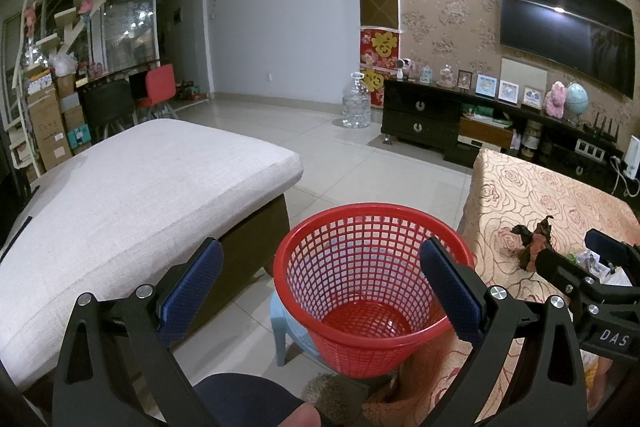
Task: Collect trash
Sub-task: 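Move the left tool over the trash pile on the table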
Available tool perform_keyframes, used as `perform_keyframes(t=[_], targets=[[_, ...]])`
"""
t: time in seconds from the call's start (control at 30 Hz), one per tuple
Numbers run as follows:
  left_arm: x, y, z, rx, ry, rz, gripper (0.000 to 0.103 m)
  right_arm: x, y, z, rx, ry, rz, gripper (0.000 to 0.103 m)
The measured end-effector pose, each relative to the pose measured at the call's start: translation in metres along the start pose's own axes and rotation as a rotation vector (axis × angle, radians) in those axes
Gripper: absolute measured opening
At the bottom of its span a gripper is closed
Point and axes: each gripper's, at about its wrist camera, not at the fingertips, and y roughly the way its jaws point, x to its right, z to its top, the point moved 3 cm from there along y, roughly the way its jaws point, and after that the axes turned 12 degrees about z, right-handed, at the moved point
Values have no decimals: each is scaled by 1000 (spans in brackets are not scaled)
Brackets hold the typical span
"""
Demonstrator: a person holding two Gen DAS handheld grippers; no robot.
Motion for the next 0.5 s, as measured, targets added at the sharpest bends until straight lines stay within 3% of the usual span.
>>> perform_keyframes(t=[0.27,0.5], targets=[[16,0,-16,-5,20,-24,95,20,-12,-1,6,26,-39,96],[32,-2,-17,-12,51,-67,95,58,-42,-3,42,69,-140,96]])
